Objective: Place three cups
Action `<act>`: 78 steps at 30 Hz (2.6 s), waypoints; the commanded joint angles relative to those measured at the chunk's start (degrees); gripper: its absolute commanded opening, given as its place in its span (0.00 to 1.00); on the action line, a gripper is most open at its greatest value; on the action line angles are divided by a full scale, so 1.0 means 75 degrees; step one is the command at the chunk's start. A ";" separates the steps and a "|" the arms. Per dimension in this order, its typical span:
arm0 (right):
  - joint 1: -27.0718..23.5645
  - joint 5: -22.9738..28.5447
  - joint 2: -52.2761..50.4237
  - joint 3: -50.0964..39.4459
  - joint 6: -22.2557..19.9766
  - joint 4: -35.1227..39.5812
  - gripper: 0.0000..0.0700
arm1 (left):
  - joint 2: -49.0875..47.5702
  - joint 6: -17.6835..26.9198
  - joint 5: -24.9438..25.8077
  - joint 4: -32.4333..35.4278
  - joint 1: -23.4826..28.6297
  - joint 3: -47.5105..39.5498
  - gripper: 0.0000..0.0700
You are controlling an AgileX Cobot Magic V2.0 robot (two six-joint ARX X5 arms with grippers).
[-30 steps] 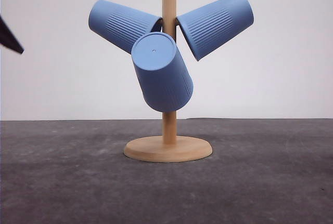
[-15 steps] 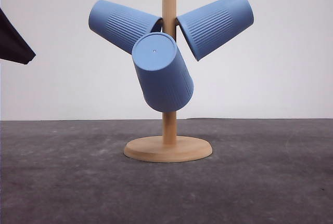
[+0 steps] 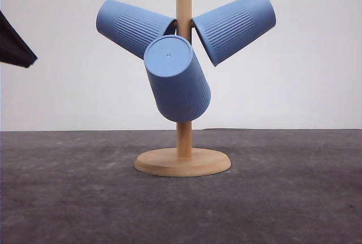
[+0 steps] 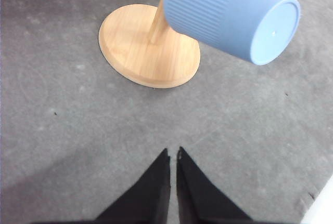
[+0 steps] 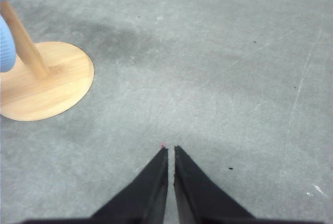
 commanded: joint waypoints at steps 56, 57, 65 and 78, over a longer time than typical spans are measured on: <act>0.0016 0.0866 -0.1335 -0.2418 0.0819 0.2420 0.03 | -0.5065 -0.0084 -0.3145 0.2206 0.2247 -0.4177 0.00; 0.0012 0.0931 -0.1607 -0.2789 0.0916 0.2729 0.03 | -0.5066 -0.0084 -0.3145 0.2206 0.2247 -0.4177 0.00; -0.0400 0.1402 -0.3732 -0.4454 0.0989 0.3424 0.03 | -0.5066 -0.0084 -0.3144 0.2206 0.2247 -0.4177 0.00; -0.0632 0.1596 -0.4325 -0.4505 0.0985 0.3053 0.03 | -0.5063 -0.0084 -0.3145 0.2206 0.2247 -0.4177 0.00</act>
